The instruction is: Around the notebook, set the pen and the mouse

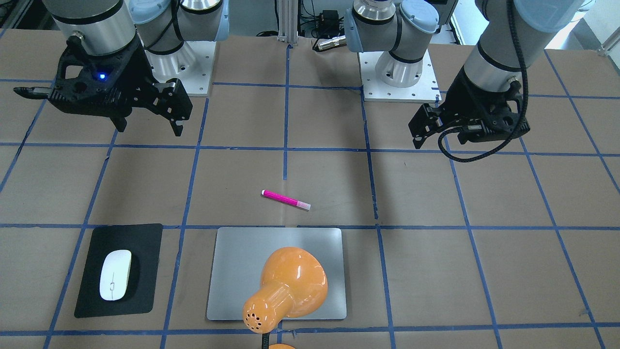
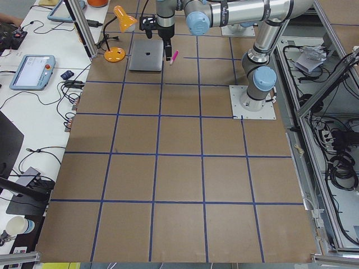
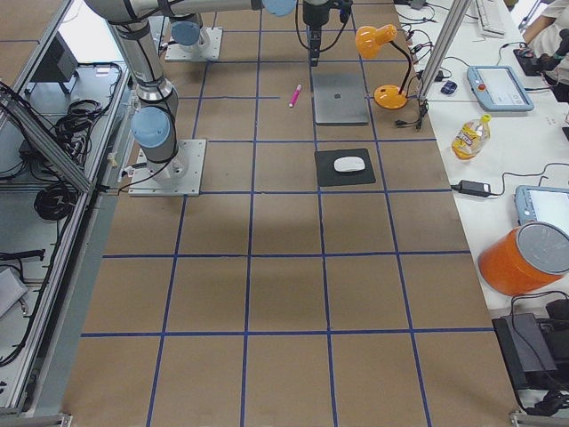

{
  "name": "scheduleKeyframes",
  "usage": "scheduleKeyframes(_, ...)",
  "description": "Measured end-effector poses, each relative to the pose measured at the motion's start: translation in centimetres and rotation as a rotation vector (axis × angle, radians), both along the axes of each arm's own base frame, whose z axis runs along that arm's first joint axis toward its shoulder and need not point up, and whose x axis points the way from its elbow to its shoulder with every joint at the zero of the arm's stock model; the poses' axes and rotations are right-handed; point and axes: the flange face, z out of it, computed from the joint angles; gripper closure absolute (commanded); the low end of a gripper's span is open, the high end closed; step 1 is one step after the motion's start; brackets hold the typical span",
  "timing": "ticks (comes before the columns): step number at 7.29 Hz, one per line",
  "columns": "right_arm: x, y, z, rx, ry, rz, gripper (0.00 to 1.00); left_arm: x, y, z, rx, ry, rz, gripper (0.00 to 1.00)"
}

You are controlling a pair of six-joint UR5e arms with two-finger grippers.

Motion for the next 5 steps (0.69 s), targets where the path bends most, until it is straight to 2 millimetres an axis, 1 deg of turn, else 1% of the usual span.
scheduleKeyframes(1, 0.0, 0.0, 0.0, 0.001, 0.0, 0.0, 0.0, -1.4, 0.4, 0.2, 0.001, -0.019, -0.032, 0.0)
scheduleKeyframes(2, 0.0, 0.0, 0.0, 0.001, -0.001, -0.001, 0.0, -2.2, 1.1, 0.6, -0.005, -0.033, -0.052, 0.0)
scheduleKeyframes(5, 0.0, 0.0, 0.0, 0.0, -0.001, -0.002, 0.0, -2.5, 1.7, 1.3, -0.013, -0.042, -0.075, 0.0)
